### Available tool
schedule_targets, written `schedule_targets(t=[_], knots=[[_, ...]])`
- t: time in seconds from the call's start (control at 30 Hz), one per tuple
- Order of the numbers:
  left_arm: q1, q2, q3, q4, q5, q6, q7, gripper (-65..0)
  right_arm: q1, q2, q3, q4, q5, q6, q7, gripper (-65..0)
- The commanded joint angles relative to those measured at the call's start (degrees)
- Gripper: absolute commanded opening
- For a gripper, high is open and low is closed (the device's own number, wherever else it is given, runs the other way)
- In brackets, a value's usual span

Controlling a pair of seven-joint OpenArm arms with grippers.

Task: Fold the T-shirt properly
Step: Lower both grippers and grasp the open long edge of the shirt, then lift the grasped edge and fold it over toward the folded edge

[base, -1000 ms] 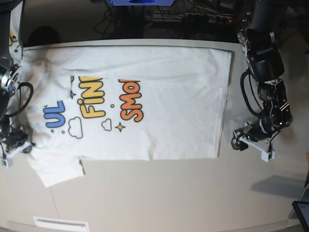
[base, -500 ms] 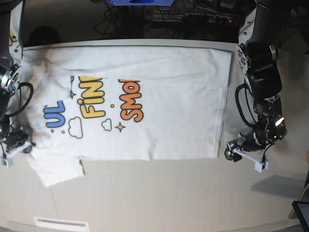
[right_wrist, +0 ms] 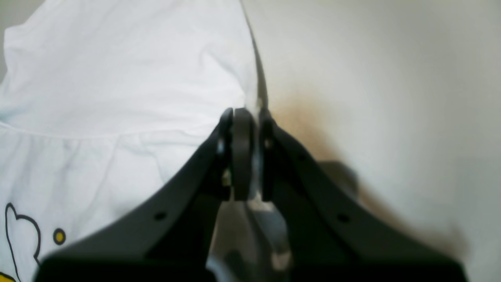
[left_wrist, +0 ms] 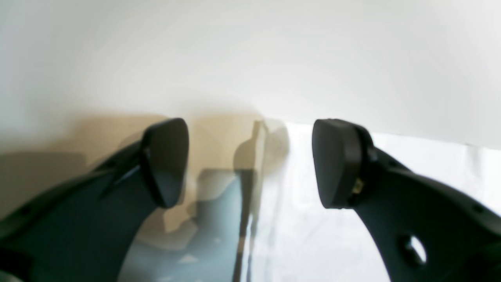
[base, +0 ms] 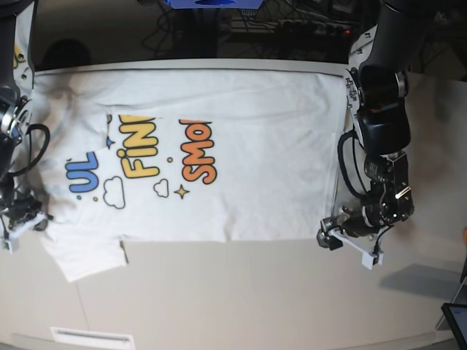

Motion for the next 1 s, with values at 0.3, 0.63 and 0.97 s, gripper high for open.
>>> schedule_targets(t=[0.3,0.63,0.97], knots=[[-1.2,1.5,0.3,-0.3,0.1,0.0,3.2,-16.8,1.9,1.3,-0.1,1.0,0.4,0.1,0.7,-63.4],[-1.2,3.8,0.4,-0.3,0.1,0.0,3.2,-17.0,1.9,1.3,-0.1,1.0,0.4,0.1,0.7,-63.4],[-1.9,3.8,0.4,-0.4,0.1,0.0,2.9,-42.7,1.9,1.3,-0.1,1.0,0.4,0.1,0.7,-63.4]])
